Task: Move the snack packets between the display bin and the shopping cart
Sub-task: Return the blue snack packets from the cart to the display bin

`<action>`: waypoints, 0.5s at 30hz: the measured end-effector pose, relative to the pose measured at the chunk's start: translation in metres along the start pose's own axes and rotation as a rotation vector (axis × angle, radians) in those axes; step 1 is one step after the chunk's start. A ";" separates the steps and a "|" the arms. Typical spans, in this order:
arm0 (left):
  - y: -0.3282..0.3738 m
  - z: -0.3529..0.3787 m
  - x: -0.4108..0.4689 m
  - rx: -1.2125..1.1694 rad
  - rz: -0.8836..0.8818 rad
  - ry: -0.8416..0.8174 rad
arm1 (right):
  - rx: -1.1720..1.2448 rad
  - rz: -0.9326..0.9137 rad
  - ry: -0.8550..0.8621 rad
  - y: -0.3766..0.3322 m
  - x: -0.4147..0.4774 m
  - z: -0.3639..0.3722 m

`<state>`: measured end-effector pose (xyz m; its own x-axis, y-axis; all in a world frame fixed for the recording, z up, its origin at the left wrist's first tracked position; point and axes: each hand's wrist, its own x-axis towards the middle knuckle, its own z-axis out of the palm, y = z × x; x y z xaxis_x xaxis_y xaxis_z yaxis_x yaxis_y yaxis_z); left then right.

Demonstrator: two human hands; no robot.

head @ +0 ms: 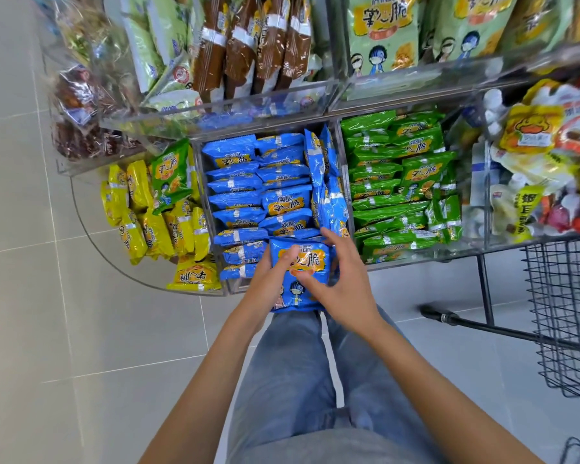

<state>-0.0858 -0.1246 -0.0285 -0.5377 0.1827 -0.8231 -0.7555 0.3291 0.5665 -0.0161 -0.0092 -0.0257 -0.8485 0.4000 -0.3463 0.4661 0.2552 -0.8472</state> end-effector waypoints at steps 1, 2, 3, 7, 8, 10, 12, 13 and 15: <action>0.000 0.000 0.002 -0.002 0.012 0.003 | 0.005 0.013 -0.026 -0.002 0.005 -0.002; 0.002 0.000 0.002 0.002 0.025 0.019 | -0.005 0.029 -0.037 -0.003 0.009 -0.005; 0.002 0.001 0.002 0.013 0.036 0.033 | -0.017 0.054 -0.043 -0.004 0.011 -0.007; 0.000 0.003 0.007 0.028 0.059 0.087 | 0.077 0.186 0.004 -0.002 0.012 -0.012; -0.001 0.003 0.007 0.001 0.045 0.095 | 0.134 0.223 0.030 -0.001 0.011 -0.012; -0.002 0.003 0.009 -0.034 -0.014 0.087 | 0.257 0.301 0.041 0.000 0.010 -0.013; -0.006 0.003 0.010 -0.047 -0.027 0.075 | 0.352 0.350 -0.002 0.003 0.007 -0.015; -0.007 0.002 0.011 -0.040 -0.010 0.080 | 0.367 0.352 -0.029 0.004 0.006 -0.015; -0.008 -0.002 0.013 -0.024 0.029 0.110 | 0.332 0.344 -0.041 0.008 0.004 -0.018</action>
<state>-0.0870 -0.1266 -0.0438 -0.5964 0.0889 -0.7977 -0.7469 0.3026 0.5921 -0.0111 0.0102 -0.0263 -0.6716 0.3748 -0.6391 0.6219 -0.1836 -0.7613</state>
